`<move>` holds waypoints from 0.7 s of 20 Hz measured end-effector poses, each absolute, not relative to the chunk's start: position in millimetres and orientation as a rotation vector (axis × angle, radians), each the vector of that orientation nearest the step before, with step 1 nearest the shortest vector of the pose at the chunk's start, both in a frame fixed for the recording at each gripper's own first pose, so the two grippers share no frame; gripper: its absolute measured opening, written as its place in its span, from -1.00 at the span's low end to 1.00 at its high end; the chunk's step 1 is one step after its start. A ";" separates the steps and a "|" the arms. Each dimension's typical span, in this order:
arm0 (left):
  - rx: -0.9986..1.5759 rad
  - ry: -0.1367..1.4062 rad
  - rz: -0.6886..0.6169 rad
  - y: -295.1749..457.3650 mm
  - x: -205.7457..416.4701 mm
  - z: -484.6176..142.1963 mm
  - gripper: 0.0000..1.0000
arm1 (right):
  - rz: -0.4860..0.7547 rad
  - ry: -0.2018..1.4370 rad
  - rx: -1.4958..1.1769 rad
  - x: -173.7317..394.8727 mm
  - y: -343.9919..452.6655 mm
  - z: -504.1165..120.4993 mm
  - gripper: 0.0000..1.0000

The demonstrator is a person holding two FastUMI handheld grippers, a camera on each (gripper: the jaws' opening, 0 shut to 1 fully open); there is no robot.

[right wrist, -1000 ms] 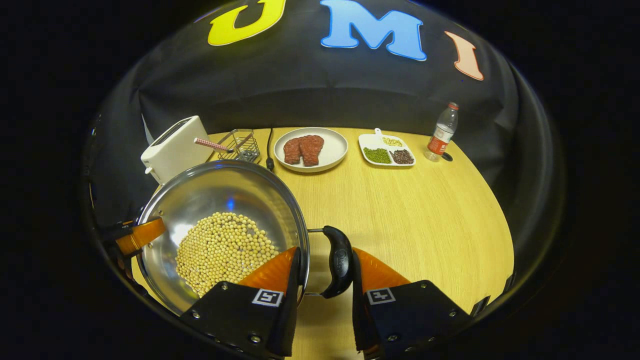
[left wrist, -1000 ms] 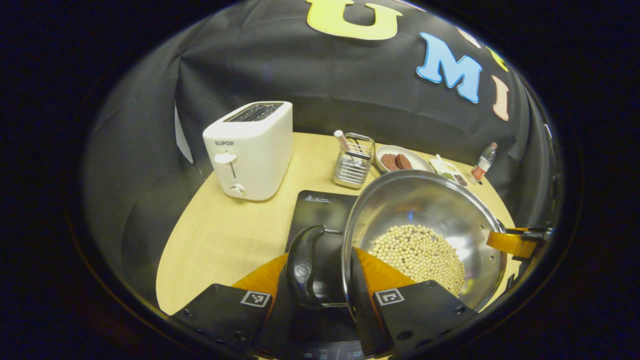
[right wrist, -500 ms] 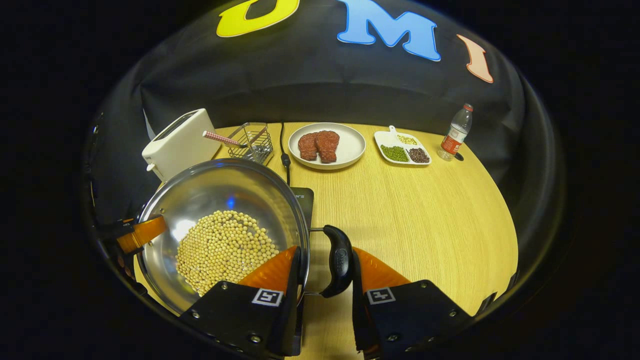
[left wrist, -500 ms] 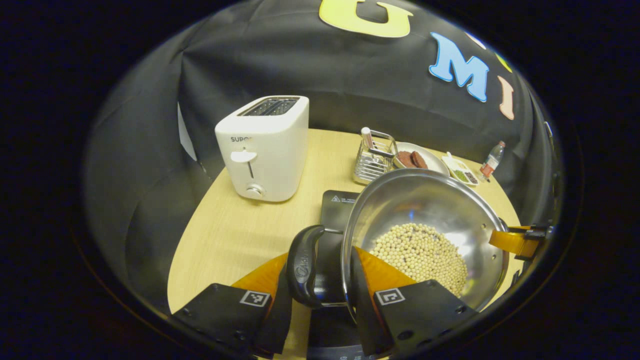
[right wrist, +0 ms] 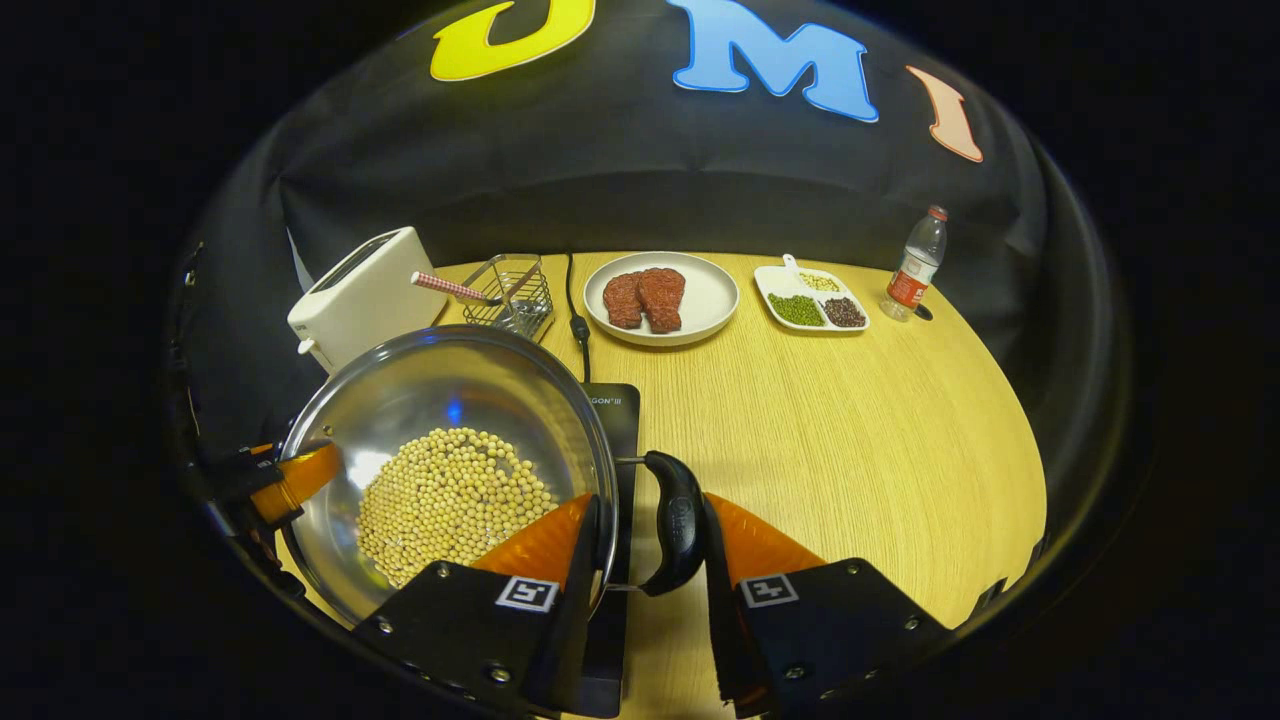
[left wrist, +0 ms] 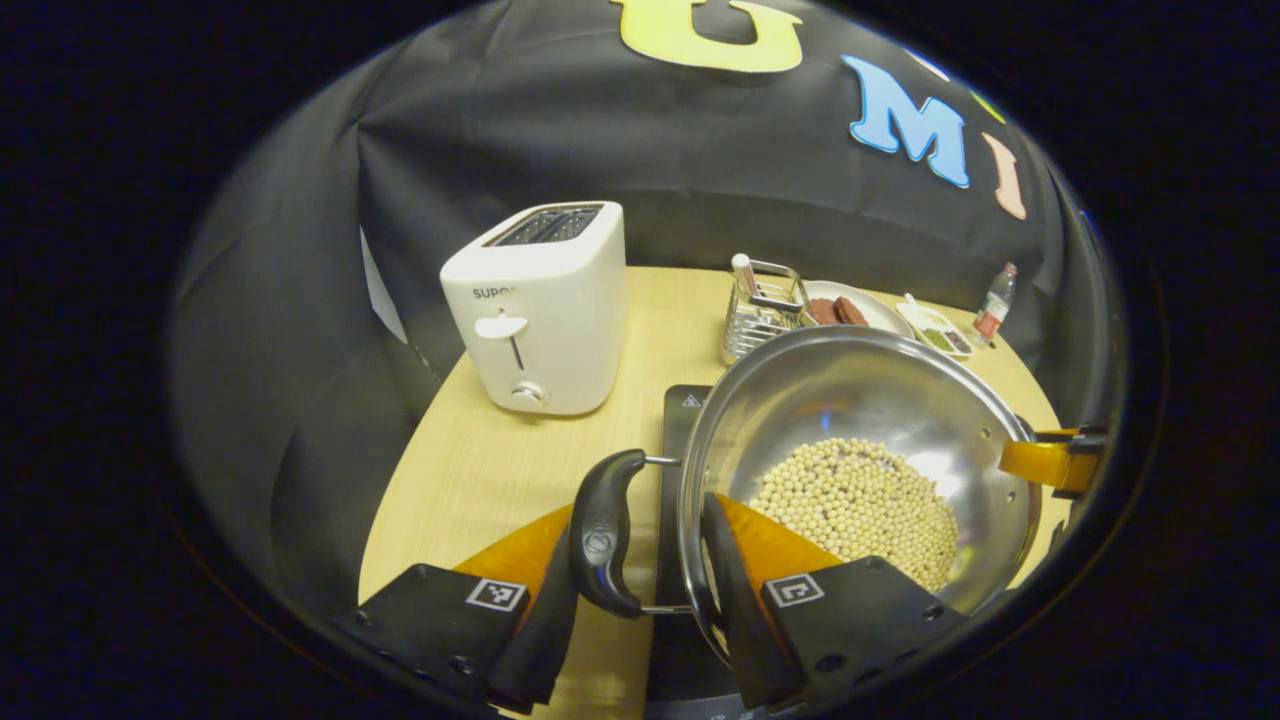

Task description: First push the handle of the pot to place it horizontally, then grasp the pot with both hands and set it on the induction cooktop.

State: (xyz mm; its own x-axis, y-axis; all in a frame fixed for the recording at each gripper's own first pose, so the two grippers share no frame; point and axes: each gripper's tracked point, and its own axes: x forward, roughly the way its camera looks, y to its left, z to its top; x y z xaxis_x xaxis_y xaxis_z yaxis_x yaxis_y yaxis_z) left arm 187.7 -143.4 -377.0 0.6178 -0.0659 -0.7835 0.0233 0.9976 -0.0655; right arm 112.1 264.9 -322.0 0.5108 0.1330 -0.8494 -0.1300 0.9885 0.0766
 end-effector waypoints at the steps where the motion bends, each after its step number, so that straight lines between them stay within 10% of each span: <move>1: -0.055 0.901 -0.046 -141.3 187.8 -379.3 0.36 | 0.163 1.016 0.005 112.2 265.3 -320.9 0.04; 4: 0.000 0.833 -0.029 -137.0 196.2 -365.7 0.46 | 0.181 0.979 -0.024 114.3 264.5 -319.3 0.17; 6: 0.053 0.759 -0.013 -134.1 207.3 -347.0 0.92 | 0.191 0.919 -0.052 118.6 262.6 -309.0 0.36; 7: 0.067 0.728 -0.007 -134.9 207.4 -333.7 0.99 | 0.190 0.883 -0.066 120.8 259.6 -299.3 1.00; 14: 0.063 0.474 0.035 -166.5 206.5 -227.4 0.98 | 0.213 0.586 -0.051 135.0 218.8 -210.5 0.95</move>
